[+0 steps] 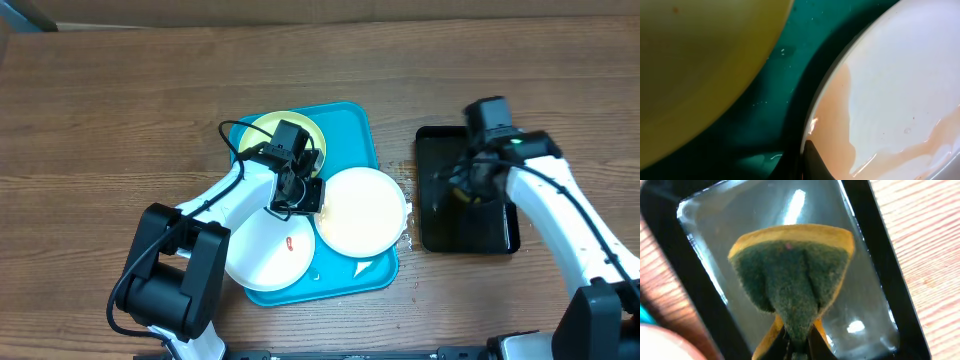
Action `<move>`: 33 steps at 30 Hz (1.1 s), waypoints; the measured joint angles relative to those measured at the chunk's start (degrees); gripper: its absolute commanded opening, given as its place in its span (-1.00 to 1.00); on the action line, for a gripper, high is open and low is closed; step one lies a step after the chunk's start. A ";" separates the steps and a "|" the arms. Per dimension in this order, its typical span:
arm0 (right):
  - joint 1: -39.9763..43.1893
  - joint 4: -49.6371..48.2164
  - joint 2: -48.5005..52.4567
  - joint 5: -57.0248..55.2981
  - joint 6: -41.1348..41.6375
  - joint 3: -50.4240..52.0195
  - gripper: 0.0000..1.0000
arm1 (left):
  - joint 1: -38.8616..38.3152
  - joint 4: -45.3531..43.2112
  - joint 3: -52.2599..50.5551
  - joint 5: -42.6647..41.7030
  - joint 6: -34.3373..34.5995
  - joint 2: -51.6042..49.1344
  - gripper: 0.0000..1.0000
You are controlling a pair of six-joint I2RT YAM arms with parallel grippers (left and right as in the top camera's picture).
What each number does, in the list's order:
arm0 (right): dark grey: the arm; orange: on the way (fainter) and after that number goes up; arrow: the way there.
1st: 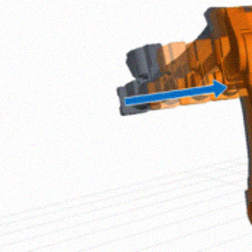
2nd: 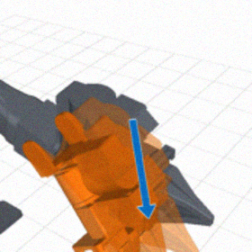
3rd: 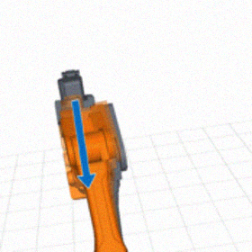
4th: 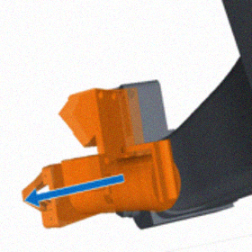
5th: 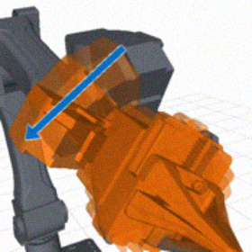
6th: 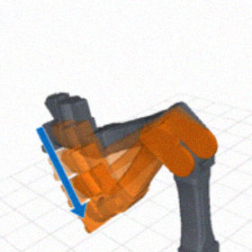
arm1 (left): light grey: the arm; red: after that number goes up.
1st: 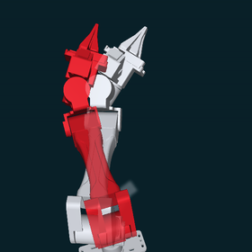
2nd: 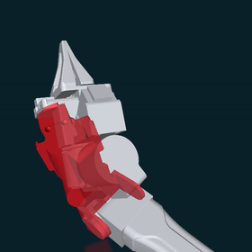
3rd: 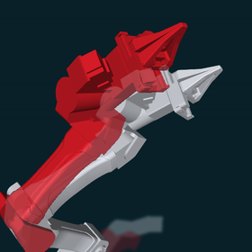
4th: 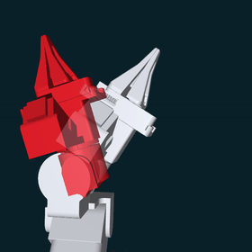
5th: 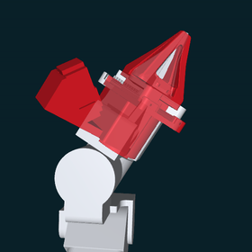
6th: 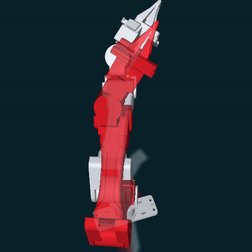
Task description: Clean dirty plates on tray and stack at the side
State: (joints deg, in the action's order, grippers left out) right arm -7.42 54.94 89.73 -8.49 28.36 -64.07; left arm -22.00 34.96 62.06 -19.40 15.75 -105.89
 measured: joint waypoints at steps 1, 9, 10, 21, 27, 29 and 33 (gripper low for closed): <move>1.29 -1.25 0.00 1.57 -0.92 1.53 -0.69 | 0.00 0.52 0.31 -0.11 0.00 -0.02 -0.92; 4.66 -4.52 0.44 9.62 -4.83 8.90 0.34 | 0.00 10.01 10.03 -0.07 -0.52 -0.22 -0.92; 4.66 -4.50 0.46 9.84 -4.98 9.03 0.36 | 0.00 11.17 11.65 -0.02 -0.70 -0.22 -0.92; 4.83 -2.71 0.46 11.89 -3.82 9.03 0.54 | -5.77 26.23 33.92 12.90 -0.94 -0.28 -0.92; 4.83 3.93 0.46 12.15 -0.98 9.03 0.69 | -12.87 24.09 39.45 24.41 -0.90 -0.28 -0.92; 4.83 5.73 0.46 12.17 -0.81 9.03 0.71 | -14.60 22.18 39.47 27.26 -0.87 -0.33 -0.92; 4.83 9.66 0.46 12.55 -0.68 9.03 0.72 | -17.59 16.65 39.47 33.00 -0.90 -1.18 -0.92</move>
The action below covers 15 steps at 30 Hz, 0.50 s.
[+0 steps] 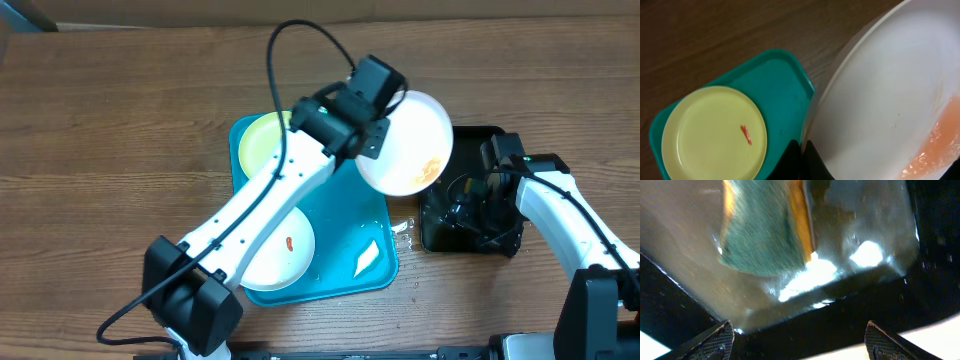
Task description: Clean dirty plates on tray and stack at the side
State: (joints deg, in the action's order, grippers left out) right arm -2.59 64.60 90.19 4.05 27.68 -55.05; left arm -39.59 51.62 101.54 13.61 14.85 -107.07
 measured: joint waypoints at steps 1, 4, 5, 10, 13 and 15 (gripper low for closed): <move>0.00 0.59 0.00 0.17 -0.42 0.00 0.72 | -0.44 -1.27 0.00 0.96 0.02 -0.33 -0.92; 0.02 2.34 0.00 0.76 -1.66 -0.02 0.72 | -2.14 -6.49 0.02 4.46 0.02 -1.95 -0.92; 0.02 3.37 0.00 1.14 -2.25 -0.02 0.72 | -2.91 -9.35 0.02 6.10 0.00 -2.95 -0.92; 0.04 4.02 0.02 1.70 -3.74 0.00 0.72 | -5.22 -13.88 0.04 11.08 -0.61 -5.60 -0.92; 0.04 4.28 0.02 1.73 -4.24 0.00 0.72 | -7.23 -16.26 0.04 15.06 -2.71 -7.06 -0.92; 0.04 4.31 0.02 1.75 -4.48 0.00 0.72 | -8.61 -18.14 0.04 17.35 -4.46 -7.50 -0.92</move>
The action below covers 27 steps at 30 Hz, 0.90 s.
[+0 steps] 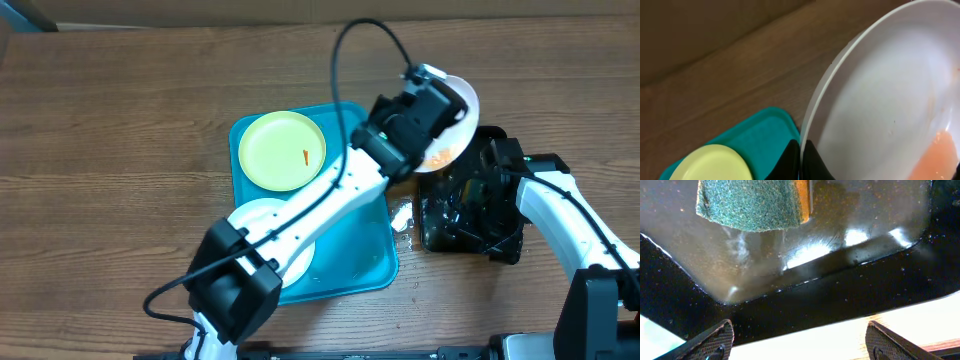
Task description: Clean dirty plates on tray and stack at the side
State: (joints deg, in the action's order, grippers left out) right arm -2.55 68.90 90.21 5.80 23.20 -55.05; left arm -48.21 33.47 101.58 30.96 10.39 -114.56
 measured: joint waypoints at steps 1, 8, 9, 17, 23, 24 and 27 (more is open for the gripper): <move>0.00 0.04 0.00 0.00 -0.11 0.00 0.72 | -0.79 -1.05 0.00 1.29 -1.14 -0.02 -0.92; 0.00 0.07 0.00 0.00 -0.72 0.00 0.73 | -5.09 -6.10 0.02 9.68 -9.44 -0.02 -0.92; 0.00 0.07 0.00 0.00 -0.74 0.00 0.73 | -5.44 -6.10 0.02 10.38 -10.36 -0.02 -0.92; 0.00 0.07 0.00 0.02 -0.76 0.00 0.74 | -5.92 -6.14 0.02 14.58 -13.99 -0.02 -0.92; 0.00 0.07 0.00 -0.02 -0.74 0.00 0.74 | -5.92 -6.14 0.02 15.34 -14.67 -0.02 -0.91; 0.00 0.02 0.00 0.00 -0.76 0.00 0.75 | -5.92 -6.14 0.02 15.39 -14.88 -0.02 -0.92; 0.00 -0.02 0.00 0.00 -0.74 0.00 0.74 | -5.95 -6.14 0.02 15.58 -15.08 -0.02 -0.92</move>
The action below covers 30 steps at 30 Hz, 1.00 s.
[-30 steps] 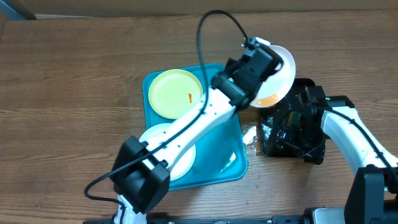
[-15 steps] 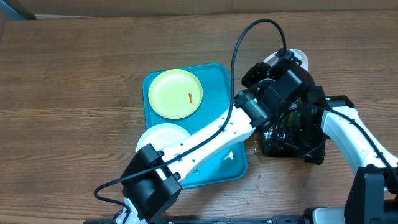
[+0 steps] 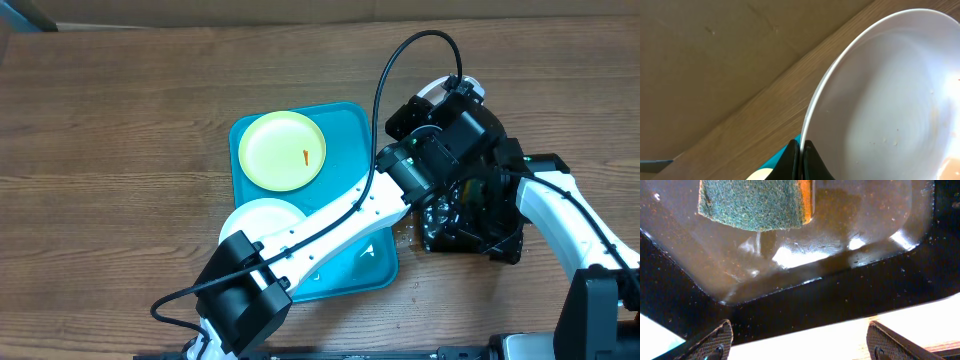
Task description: Clean dirty plates on tray and stack at the side
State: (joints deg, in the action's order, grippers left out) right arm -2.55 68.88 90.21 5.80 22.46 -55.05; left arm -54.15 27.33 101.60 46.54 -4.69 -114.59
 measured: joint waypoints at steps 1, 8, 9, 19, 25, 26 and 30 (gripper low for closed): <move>0.00 -0.02 0.00 0.00 -0.02 0.00 0.74 | 0.00 0.00 0.00 0.02 -0.02 0.00 -0.92; 0.00 0.00 0.00 -0.02 0.00 0.00 0.75 | -0.15 -3.19 0.00 0.70 -2.45 0.00 -0.92; 0.00 -0.02 0.00 0.00 -0.02 0.00 0.75 | -0.26 -4.46 0.00 1.14 -3.80 0.00 -0.92; 0.00 0.11 0.00 0.00 -0.02 0.00 0.75 | -2.86 -5.90 0.02 3.43 -10.86 0.00 -0.92; 0.17 0.20 0.00 -0.02 -0.04 0.00 0.75 | -3.04 -5.92 0.02 3.52 -11.89 0.00 -0.92; 0.17 0.22 0.00 -0.02 -0.04 0.00 0.75 | -3.04 -5.92 0.02 3.65 -12.00 0.00 -0.92; 0.20 0.22 0.00 -0.02 -0.04 0.00 0.75 | -3.04 -5.99 0.02 3.67 -12.02 0.00 -0.92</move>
State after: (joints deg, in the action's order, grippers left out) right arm -2.35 69.10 90.21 5.78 22.41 -55.05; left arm -57.19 21.34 101.62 50.22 -16.71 -114.59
